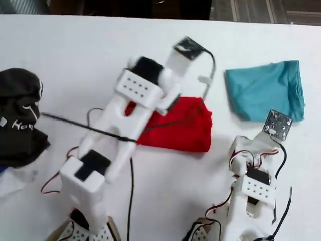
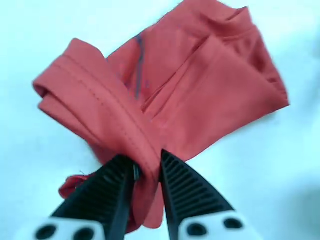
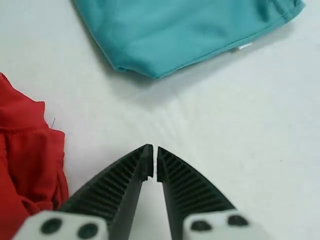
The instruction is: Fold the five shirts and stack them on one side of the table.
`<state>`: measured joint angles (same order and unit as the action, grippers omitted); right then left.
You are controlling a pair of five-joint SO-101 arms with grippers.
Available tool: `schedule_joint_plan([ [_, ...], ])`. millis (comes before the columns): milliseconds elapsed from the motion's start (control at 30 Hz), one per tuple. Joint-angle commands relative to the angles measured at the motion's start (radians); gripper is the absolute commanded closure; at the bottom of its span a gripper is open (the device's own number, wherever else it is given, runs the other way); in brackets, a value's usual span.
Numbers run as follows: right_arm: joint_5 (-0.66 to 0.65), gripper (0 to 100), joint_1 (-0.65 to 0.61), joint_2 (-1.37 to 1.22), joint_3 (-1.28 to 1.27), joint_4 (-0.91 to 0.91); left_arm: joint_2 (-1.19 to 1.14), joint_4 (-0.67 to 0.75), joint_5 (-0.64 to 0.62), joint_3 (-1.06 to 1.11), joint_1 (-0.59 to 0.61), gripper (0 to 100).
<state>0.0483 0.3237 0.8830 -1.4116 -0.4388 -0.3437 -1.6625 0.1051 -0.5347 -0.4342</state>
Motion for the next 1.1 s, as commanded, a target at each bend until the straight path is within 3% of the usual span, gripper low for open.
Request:
schedule_joint_plan([
  [0,0.009,97.7,0.015,0.035,0.008,0.022,-0.018,0.049,-0.017,-0.01,-0.058,97],
  [633,0.009,97.7,0.013,0.035,0.008,0.022,-0.405,0.087,-0.017,-0.484,-0.149,97],
  [767,0.009,97.7,0.013,0.035,0.008,0.022,-0.437,0.04,-0.012,-0.544,-0.158,87],
  [900,0.009,97.7,0.008,0.035,0.008,0.022,-0.431,-0.055,-0.011,-0.638,-0.127,72],
  [1067,0.009,97.7,-0.025,0.035,0.008,0.022,-0.433,-0.089,0.046,-0.771,0.018,77],
])
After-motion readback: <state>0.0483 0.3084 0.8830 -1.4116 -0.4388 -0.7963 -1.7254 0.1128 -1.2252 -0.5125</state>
